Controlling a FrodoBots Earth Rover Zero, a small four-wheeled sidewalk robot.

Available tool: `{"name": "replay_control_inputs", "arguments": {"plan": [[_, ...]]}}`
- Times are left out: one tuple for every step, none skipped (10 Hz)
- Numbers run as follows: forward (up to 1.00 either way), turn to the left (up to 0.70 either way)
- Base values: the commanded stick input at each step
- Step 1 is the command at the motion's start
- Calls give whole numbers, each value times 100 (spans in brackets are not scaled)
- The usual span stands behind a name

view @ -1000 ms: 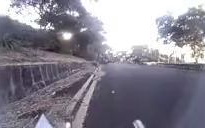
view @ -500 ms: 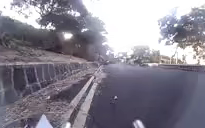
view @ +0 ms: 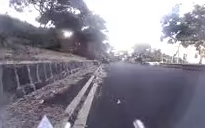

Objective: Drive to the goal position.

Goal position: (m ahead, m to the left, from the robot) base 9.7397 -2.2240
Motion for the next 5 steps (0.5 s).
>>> {"name": "replay_control_inputs", "arguments": {"plan": [[50, 0], [50, 0], [50, 0], [50, 0], [50, 0]]}}
